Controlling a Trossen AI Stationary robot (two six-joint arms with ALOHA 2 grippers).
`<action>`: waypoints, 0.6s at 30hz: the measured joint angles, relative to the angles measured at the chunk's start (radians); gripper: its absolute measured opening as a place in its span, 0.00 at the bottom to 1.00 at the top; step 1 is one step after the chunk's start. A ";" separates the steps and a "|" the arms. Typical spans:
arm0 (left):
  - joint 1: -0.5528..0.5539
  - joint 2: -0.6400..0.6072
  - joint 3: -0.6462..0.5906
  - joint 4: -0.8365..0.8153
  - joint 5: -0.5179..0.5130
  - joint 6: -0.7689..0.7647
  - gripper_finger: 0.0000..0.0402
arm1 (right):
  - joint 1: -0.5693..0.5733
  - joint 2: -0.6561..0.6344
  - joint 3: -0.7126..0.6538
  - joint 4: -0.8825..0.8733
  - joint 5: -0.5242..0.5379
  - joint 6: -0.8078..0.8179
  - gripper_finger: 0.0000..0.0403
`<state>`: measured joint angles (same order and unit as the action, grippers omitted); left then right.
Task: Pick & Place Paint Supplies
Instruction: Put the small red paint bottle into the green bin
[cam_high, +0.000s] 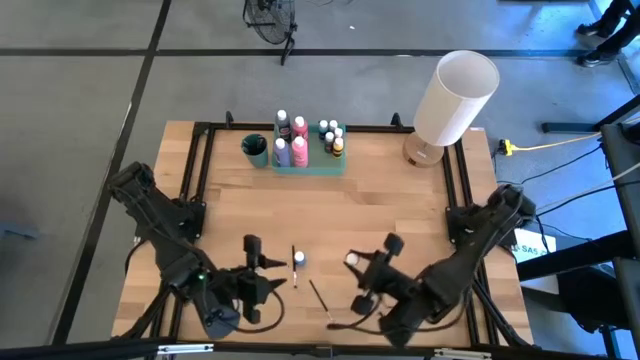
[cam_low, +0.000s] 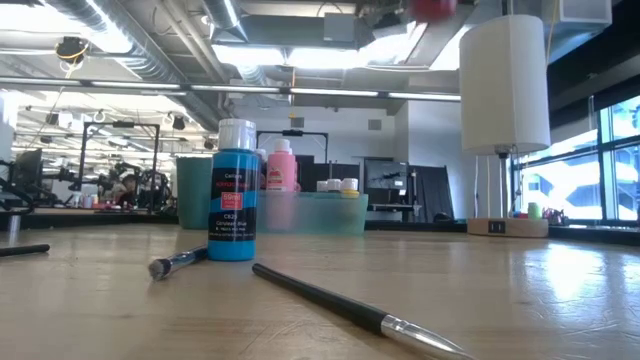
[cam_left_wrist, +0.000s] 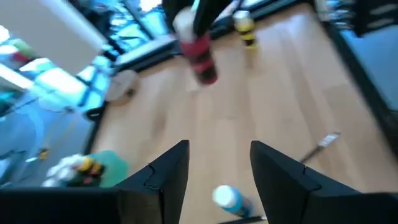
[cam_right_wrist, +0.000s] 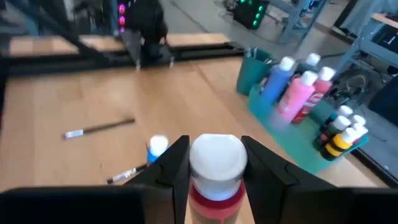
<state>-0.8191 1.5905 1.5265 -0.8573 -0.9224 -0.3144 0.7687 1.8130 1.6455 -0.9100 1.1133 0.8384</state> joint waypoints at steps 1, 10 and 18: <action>-0.007 -0.004 0.000 -0.018 -0.028 -0.020 0.41 | 0.000 -0.023 0.000 -0.015 0.010 0.013 0.29; -0.012 -0.008 -0.031 -0.096 -0.037 -0.268 0.41 | -0.064 -0.192 0.002 0.021 0.099 -0.164 0.29; -0.011 -0.006 -0.162 -0.014 0.018 -0.360 0.41 | -0.271 -0.187 0.002 0.291 -0.167 -0.555 0.29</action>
<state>-0.8304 1.5847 1.3650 -0.8717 -0.9047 -0.6739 0.4980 1.6258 1.6478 -0.6186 0.9459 0.2837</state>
